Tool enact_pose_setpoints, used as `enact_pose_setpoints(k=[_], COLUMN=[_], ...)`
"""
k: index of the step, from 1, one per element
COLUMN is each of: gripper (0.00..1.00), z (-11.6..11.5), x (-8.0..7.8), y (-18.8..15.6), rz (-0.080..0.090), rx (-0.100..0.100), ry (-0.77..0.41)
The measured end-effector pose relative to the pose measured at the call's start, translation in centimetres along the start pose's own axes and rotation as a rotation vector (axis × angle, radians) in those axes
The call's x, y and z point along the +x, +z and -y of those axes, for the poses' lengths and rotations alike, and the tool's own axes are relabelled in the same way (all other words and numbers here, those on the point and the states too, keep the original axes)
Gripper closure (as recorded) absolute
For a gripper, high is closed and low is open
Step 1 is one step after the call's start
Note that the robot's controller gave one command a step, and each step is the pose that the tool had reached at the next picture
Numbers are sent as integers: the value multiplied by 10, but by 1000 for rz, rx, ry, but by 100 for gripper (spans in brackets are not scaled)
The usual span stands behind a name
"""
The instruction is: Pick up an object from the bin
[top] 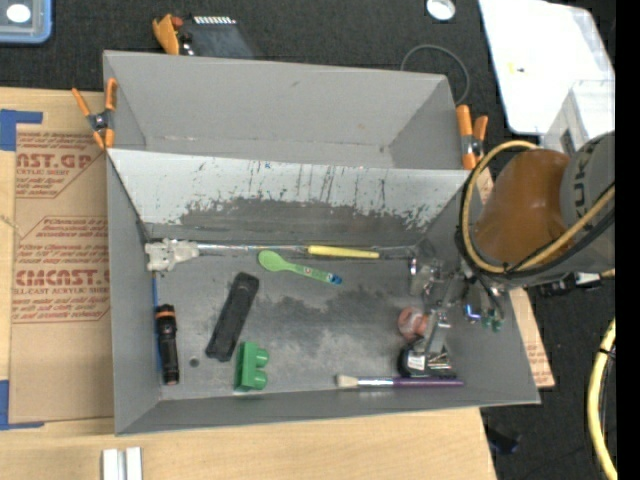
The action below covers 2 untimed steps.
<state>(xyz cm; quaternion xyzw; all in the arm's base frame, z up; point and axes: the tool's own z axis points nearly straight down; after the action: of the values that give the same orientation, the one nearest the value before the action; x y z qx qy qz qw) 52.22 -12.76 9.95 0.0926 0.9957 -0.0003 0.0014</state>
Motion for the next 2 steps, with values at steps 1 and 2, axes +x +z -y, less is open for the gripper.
enact_pose_setpoints(k=[1,2], gripper=[0,100], z=[0,-13], x=[-11,-9], y=[26,24], rz=[4,10], rx=[-2,3], ry=[-356,-645])
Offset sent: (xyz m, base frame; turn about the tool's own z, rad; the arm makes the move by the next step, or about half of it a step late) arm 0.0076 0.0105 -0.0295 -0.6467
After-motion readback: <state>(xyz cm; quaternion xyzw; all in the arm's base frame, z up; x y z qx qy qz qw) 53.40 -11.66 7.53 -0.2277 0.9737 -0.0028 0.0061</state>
